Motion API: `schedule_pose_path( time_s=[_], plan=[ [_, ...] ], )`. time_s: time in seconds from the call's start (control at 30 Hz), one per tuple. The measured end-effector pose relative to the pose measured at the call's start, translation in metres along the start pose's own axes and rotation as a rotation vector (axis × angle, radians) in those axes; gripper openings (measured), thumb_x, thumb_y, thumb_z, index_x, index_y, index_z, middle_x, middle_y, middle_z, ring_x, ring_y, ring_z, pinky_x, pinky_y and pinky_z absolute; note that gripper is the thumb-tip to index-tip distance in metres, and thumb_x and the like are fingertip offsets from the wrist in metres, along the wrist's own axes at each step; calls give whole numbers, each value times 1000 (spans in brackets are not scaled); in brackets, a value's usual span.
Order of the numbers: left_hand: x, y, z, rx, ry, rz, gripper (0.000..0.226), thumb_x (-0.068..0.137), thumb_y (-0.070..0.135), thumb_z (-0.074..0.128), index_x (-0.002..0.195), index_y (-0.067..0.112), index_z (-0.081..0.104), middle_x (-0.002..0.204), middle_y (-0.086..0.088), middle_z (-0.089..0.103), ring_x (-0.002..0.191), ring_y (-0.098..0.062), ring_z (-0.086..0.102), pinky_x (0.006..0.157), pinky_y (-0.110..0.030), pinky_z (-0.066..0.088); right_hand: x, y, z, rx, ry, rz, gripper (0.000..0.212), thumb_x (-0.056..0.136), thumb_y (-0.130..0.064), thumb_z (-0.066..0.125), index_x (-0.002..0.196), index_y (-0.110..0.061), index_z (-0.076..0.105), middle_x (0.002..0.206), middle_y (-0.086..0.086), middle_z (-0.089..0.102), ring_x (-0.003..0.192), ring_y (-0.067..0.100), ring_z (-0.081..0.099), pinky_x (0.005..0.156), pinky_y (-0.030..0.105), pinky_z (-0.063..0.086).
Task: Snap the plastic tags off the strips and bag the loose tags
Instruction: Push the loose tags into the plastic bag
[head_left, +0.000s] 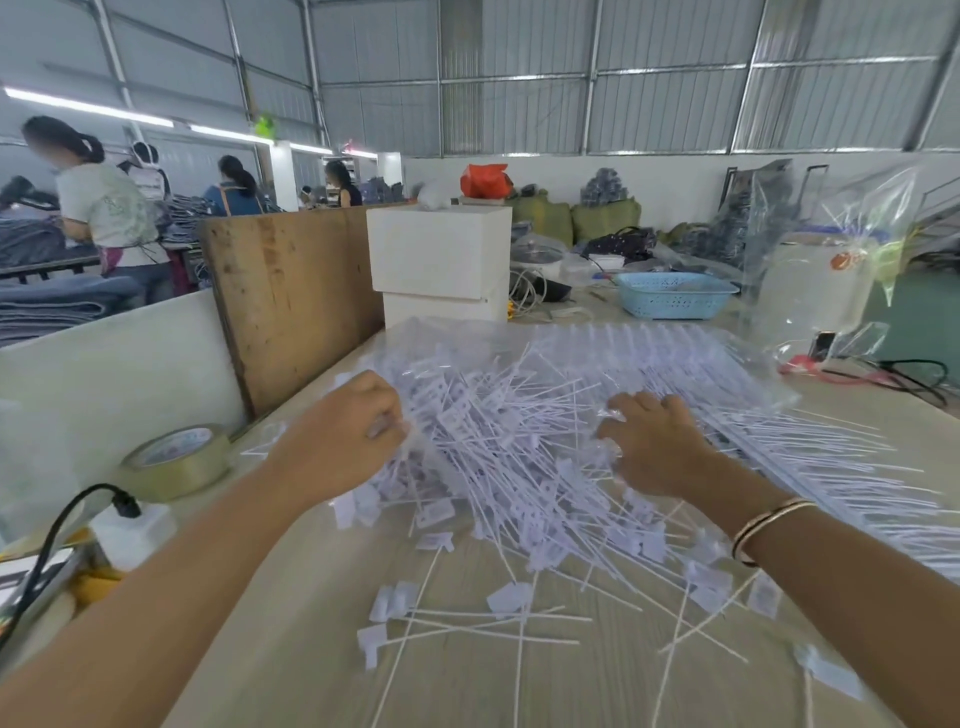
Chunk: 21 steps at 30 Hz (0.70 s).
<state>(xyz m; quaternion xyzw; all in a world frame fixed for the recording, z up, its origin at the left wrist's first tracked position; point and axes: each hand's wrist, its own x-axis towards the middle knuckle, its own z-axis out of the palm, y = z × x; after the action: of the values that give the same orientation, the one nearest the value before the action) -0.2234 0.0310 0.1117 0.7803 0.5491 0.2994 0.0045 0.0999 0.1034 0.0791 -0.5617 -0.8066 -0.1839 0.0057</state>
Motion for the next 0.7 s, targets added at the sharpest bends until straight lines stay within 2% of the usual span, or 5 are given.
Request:
schedule_pose_path(
  time_s=[0.17, 0.3, 0.47, 0.6, 0.7],
  plan=[
    [-5, -1, 13, 61, -64, -24, 18, 91, 23, 56, 78, 12, 57, 111, 6, 49, 88, -16, 56, 87, -38, 45, -42, -55, -33, 599, 135, -285, 28, 81, -20, 59, 109, -19, 61, 111, -1, 55, 106, 16, 49, 100, 38, 34],
    [-9, -1, 13, 77, -41, -24, 16, 91, 23, 54, 78, 14, 56, 113, 5, 48, 83, -16, 54, 83, -39, 46, -79, -101, -39, 522, -63, -837, 56, 72, -19, 70, 126, -22, 53, 135, 1, 44, 124, 17, 34, 104, 32, 15],
    [-10, 4, 18, 121, -44, -8, 14, 91, 22, 52, 82, 13, 57, 114, 3, 48, 86, -18, 55, 81, -40, 46, -80, -160, -27, 490, -72, -744, 76, 84, -55, 60, 146, -42, 18, 155, -1, 20, 137, 15, 9, 107, 37, -5],
    [-14, 4, 18, 180, 5, 17, 13, 90, 22, 54, 85, 12, 61, 118, 3, 50, 96, -17, 54, 85, -37, 43, -61, -157, -14, 220, 85, -651, 57, 91, -24, 50, 144, -33, 29, 132, 0, 57, 117, 25, 38, 90, 38, 17],
    [-19, 5, 14, 299, 20, 58, 9, 85, 24, 58, 87, 18, 63, 124, 7, 49, 111, -17, 45, 91, -34, 33, -53, -126, -7, 139, 129, -565, 53, 95, -20, 42, 145, -32, 29, 134, -9, 55, 109, 20, 37, 87, 33, 17]
  ],
)
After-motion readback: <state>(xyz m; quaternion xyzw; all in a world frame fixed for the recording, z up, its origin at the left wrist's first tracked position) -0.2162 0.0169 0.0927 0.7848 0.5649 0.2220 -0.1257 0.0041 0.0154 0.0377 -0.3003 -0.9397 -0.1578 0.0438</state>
